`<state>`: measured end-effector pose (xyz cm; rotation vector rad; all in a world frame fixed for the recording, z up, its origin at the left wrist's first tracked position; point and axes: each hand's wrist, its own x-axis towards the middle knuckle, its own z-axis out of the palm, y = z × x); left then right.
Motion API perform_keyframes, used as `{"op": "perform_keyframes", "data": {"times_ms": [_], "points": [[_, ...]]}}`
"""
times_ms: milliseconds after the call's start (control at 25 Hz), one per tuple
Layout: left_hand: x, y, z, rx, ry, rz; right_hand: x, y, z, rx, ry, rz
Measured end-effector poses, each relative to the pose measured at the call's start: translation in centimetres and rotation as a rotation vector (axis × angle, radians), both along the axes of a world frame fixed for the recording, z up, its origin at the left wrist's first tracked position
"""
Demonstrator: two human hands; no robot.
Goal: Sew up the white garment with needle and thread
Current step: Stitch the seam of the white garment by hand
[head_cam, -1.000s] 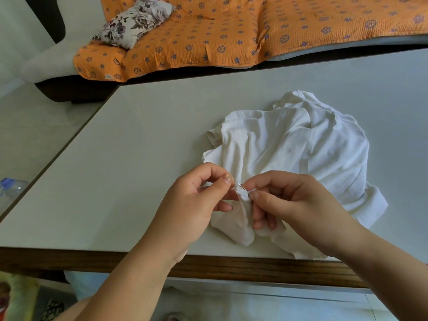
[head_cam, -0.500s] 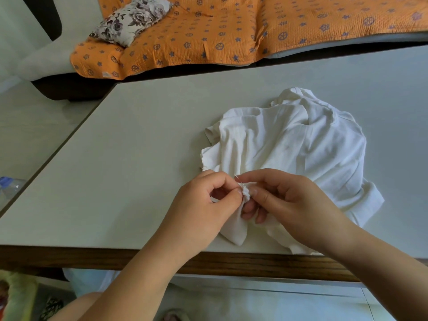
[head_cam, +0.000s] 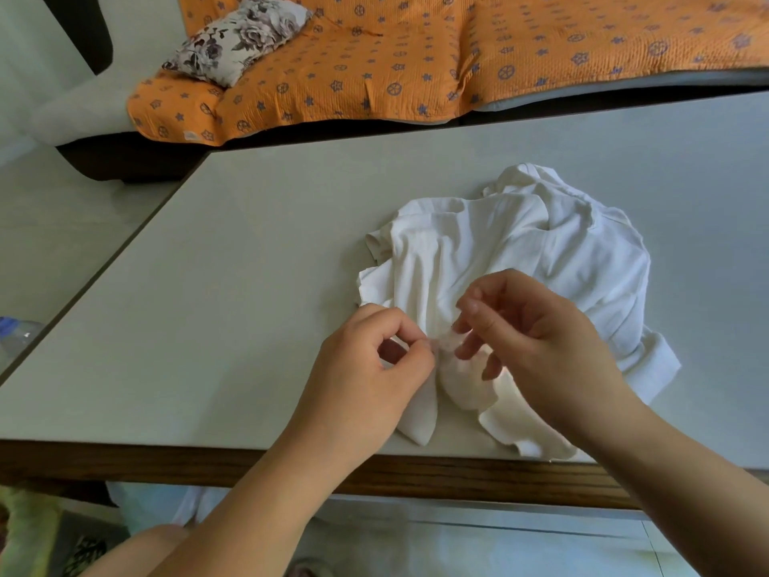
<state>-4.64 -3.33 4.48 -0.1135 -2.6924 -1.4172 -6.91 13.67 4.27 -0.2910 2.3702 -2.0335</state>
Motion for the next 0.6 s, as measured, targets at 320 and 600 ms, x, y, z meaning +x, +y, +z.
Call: {"op": "perform_keyframes", "data": {"times_ms": [320,600], "points": [[-0.21,0.5,0.46,0.366,-0.171,-0.061,-0.32,0.25,0.82,-0.434,-0.228,0.036],[-0.09,0.83,0.23,0.41,-0.183,-0.031,-0.61,0.14,0.41,-0.577,-0.378,0.072]]}}
